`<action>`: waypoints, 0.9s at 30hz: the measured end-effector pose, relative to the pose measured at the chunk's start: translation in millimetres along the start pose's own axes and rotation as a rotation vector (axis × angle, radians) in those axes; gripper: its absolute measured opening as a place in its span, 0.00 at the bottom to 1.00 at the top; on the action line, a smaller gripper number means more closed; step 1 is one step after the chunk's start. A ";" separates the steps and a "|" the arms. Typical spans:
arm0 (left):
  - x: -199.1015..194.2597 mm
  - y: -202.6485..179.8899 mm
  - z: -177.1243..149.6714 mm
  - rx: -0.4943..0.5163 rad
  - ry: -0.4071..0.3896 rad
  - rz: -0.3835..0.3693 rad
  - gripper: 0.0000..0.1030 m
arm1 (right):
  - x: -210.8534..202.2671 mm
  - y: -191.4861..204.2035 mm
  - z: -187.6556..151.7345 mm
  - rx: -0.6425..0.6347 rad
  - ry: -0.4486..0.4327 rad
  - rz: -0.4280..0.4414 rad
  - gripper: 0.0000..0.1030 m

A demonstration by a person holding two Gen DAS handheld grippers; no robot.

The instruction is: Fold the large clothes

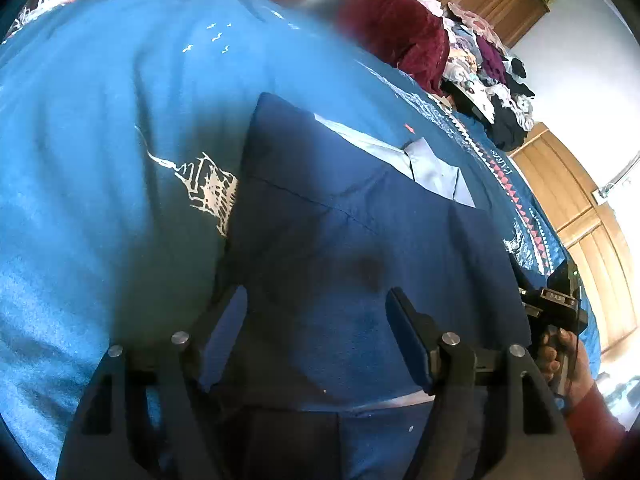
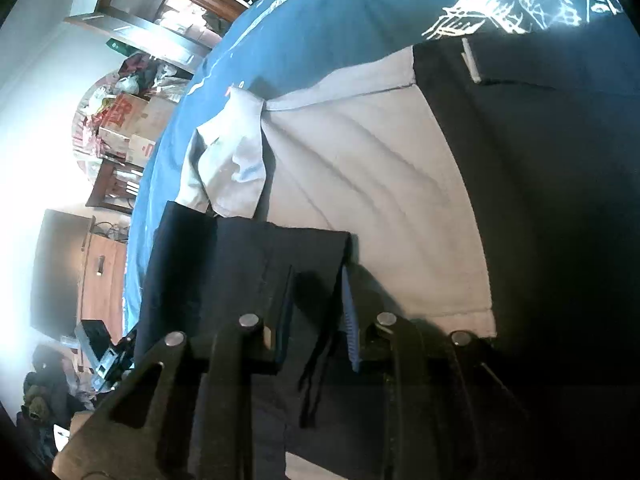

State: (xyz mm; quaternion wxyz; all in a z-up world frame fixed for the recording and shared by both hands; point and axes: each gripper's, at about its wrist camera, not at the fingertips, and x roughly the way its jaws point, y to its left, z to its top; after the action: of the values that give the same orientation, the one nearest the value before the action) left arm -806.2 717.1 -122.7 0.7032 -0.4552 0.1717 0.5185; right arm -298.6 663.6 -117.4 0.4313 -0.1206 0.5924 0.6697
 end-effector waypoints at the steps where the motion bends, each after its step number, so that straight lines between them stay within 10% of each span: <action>1: 0.4 -1.1 -0.2 0.004 0.000 0.004 0.72 | 0.8 0.2 -0.9 -0.003 0.005 0.002 0.21; 6: 2.2 -4.9 -0.7 0.022 0.004 0.018 0.74 | 0.7 1.8 -3.0 -0.020 0.026 -0.009 0.00; 13: 1.7 -4.2 -0.5 0.030 0.005 0.021 0.75 | -51.8 0.4 3.0 -0.055 -0.132 -0.120 0.00; 19: 3.0 -6.6 -0.8 0.046 0.006 0.031 0.76 | -53.3 10.3 2.9 -0.162 -0.102 -0.260 0.00; 24: 3.8 -5.8 0.1 0.047 0.006 0.025 0.78 | -72.6 40.4 -18.9 -0.267 -0.224 -0.307 0.26; 27: 5.1 -6.9 1.0 0.054 0.007 0.026 0.80 | -51.0 37.4 -37.9 -0.286 -0.119 -0.269 0.40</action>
State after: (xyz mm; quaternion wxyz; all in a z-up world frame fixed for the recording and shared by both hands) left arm -798.4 720.5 -122.7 0.7079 -0.4357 0.1940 0.5209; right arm -308.3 610.2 -67.5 0.5295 -0.2189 0.4432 0.6894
